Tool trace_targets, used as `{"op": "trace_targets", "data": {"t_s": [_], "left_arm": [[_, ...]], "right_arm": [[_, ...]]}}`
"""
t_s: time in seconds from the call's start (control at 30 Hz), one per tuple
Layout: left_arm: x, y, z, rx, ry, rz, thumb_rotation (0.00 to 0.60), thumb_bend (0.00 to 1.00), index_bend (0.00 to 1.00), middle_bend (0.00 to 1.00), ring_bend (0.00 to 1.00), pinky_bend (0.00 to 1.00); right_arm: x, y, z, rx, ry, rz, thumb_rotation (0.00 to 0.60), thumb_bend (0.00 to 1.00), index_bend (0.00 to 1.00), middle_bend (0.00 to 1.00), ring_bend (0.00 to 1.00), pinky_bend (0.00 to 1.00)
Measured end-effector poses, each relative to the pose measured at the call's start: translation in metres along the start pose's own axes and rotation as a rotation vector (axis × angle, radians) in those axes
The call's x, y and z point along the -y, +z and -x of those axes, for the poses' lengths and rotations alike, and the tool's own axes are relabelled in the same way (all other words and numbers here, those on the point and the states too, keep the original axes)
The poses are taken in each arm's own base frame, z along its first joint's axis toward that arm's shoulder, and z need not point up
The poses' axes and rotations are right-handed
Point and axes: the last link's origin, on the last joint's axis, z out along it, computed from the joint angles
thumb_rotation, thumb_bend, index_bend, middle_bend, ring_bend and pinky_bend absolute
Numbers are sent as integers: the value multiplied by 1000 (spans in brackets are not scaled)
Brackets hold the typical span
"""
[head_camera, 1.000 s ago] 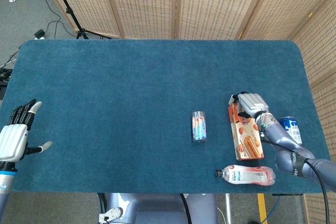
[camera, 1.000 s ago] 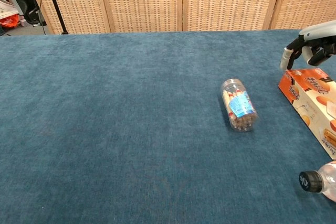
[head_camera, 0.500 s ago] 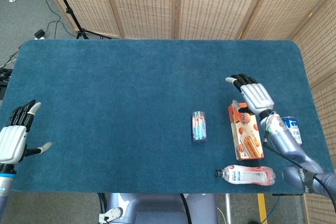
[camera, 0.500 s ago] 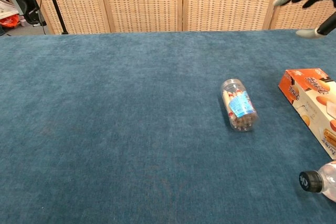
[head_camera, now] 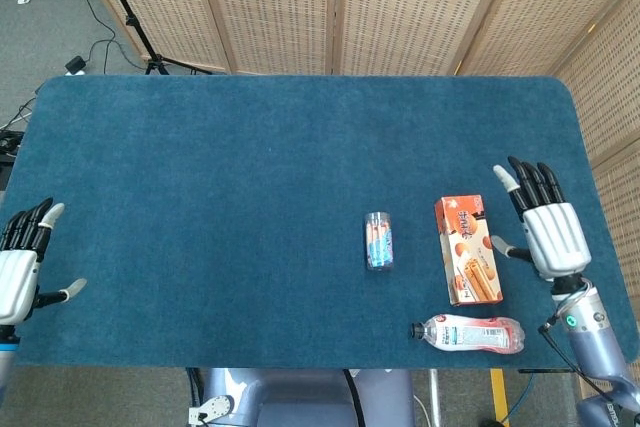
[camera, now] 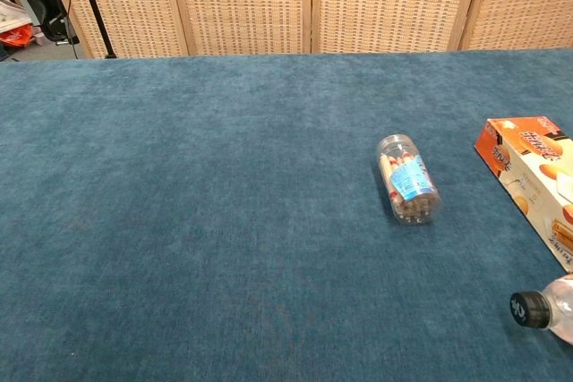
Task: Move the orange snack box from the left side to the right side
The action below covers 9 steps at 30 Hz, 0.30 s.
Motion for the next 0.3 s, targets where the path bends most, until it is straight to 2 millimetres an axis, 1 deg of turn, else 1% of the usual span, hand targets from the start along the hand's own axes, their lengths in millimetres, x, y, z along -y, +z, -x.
{"op": "trace_targets", "data": {"t_s": [0.03, 0.13, 0.3], "left_arm": [[1, -1, 0, -6, 2, 0, 600, 0, 0, 0, 0, 0], [3, -6, -1, -24, 9, 4, 600, 0, 0, 0, 0, 0], [4, -12, -1, -38, 11, 16, 600, 0, 0, 0, 0, 0]], "right_arm": [[-1, -11, 3, 4, -2, 14, 600, 0, 0, 0, 0, 0], [-3, -34, 9, 6, -7, 44, 600, 0, 0, 0, 0, 0], [-6, -61, 10, 1, -4, 82, 600, 0, 0, 0, 0, 0]]}}
